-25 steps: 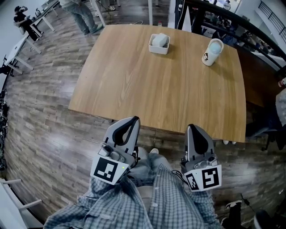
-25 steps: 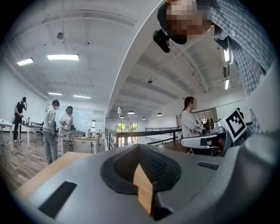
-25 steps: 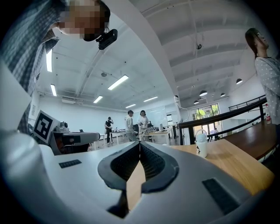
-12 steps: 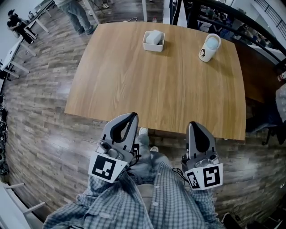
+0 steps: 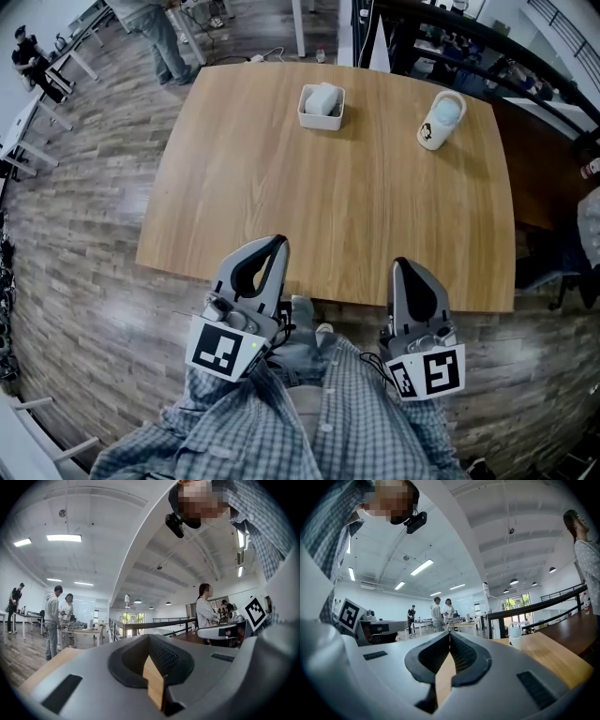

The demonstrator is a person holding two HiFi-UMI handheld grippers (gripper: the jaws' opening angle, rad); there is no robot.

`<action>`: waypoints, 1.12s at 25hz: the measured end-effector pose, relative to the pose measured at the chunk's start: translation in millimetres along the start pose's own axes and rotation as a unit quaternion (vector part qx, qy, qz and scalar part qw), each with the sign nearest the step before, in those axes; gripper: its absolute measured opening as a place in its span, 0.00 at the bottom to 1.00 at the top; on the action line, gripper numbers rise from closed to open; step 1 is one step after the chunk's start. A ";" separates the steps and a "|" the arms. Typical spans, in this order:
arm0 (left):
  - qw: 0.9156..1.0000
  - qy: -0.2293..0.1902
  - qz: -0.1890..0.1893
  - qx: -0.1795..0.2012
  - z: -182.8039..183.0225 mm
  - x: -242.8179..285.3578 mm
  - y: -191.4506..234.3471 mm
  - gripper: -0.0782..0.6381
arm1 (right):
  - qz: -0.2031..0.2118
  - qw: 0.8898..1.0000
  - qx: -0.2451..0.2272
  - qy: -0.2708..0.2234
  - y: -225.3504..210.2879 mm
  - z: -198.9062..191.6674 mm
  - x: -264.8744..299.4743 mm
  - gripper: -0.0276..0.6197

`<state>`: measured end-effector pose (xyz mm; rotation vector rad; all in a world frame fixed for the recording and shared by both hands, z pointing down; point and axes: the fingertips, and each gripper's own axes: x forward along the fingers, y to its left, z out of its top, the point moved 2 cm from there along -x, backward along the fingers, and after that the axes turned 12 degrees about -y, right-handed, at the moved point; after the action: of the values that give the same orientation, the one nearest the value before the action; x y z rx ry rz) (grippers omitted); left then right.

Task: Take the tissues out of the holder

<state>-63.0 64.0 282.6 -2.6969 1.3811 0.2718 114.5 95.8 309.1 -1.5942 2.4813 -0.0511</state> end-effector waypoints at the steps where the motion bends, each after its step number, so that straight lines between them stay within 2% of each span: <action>1: 1.000 -0.008 -0.003 0.001 2.1 5.2 3.6 0.12 | -0.001 1.000 0.000 -0.001 -1.0 0.7 5.6 0.06; 9: 1.000 0.001 -0.016 -0.003 -5.1 38.6 39.7 0.12 | -0.018 1.000 -0.005 -0.002 -13.2 -2.6 50.3 0.06; 13: 0.999 -0.001 -0.011 -0.031 -7.0 49.1 60.6 0.12 | -0.028 1.000 -0.009 0.004 -12.3 -4.6 64.7 0.06; 19: 0.999 0.000 -0.032 -0.028 -15.4 65.5 78.0 0.12 | -0.040 0.999 -0.020 0.015 -11.7 -9.5 88.5 0.06; 28: 0.997 0.023 -0.060 -0.052 -30.5 79.5 95.6 0.12 | -0.067 0.997 -0.015 0.027 -8.8 -22.9 117.1 0.06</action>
<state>-91.6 -60.1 295.6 -2.8754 1.2438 0.2814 71.1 -15.5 316.2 -1.7938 2.4211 -0.0772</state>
